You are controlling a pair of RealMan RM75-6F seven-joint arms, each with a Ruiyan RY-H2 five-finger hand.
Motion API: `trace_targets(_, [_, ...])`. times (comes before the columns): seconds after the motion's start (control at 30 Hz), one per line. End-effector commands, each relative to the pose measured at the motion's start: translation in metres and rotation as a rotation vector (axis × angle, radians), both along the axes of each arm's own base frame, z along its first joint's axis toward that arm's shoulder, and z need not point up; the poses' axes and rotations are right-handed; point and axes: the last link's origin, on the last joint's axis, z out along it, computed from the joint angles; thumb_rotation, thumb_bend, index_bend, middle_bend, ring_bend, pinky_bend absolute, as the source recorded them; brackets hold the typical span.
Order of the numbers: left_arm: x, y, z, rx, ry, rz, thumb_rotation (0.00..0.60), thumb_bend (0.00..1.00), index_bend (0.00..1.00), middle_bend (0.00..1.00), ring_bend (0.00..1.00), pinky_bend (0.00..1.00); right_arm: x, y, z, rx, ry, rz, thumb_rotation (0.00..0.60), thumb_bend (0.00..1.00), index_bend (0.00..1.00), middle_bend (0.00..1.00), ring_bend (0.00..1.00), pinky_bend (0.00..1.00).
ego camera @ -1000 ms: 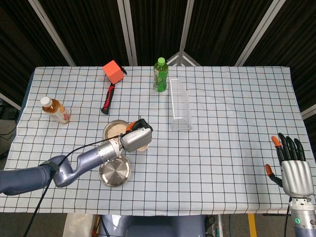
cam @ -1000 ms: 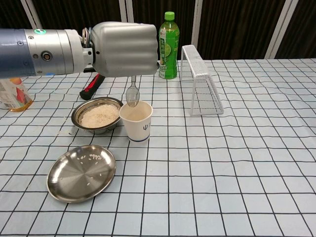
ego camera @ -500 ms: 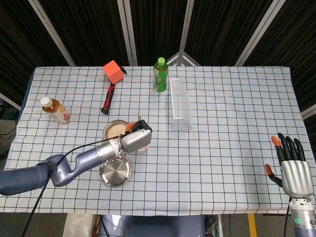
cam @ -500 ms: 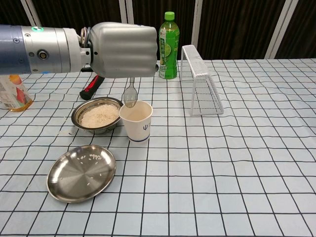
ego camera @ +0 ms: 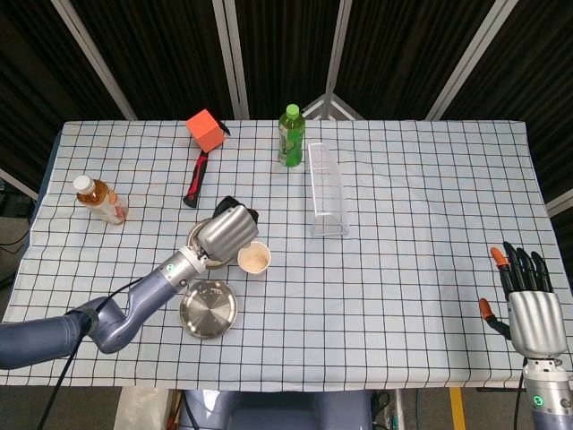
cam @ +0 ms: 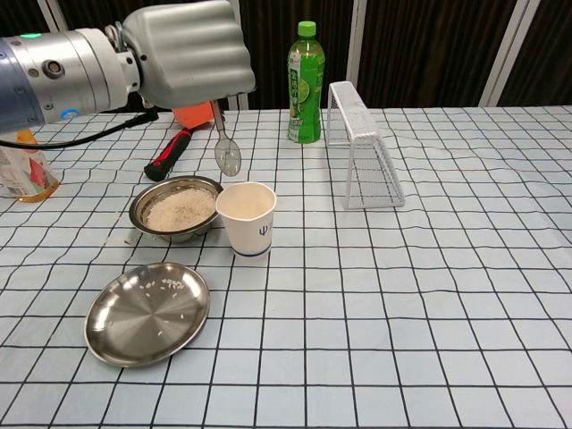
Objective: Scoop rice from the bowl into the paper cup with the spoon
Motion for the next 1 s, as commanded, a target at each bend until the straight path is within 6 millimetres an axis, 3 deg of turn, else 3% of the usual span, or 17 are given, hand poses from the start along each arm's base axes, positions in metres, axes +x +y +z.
trace_targets(0.03, [-0.013,-0.003,0.018,-0.016,-0.213,0.202,0.6,0.48,0.61,1.0,0.99,1.0,0.0,0.0,0.0,0.001,-0.002,-0.002,0.6,0.38,0.0,0.0,0.0,0.0])
trace_targets(0.27, [-0.041,-0.027,0.037,-0.089,-0.408,0.486,0.6,0.48,0.61,1.0,0.99,1.0,-0.001,0.0,-0.001,0.002,-0.01,-0.009,0.6,0.38,0.0,0.0,0.0,0.0])
trace_targets(0.53, [-0.066,-0.057,0.049,-0.155,-0.444,0.745,0.6,0.48,0.61,1.0,0.99,1.0,-0.002,-0.002,-0.003,0.011,-0.019,-0.014,0.6,0.38,0.0,0.0,0.0,0.0])
trace_targets(0.77, [-0.078,-0.074,0.042,-0.207,-0.422,0.855,0.6,0.48,0.6,1.0,0.99,1.0,-0.002,-0.001,-0.004,0.015,-0.025,-0.018,0.6,0.38,0.0,0.0,0.0,0.0])
trace_targets(1.0, [-0.076,-0.076,0.027,-0.242,-0.361,0.874,0.6,0.47,0.6,1.0,0.99,1.0,-0.002,-0.001,-0.005,0.017,-0.032,-0.021,0.6,0.38,0.0,0.0,0.0,0.0])
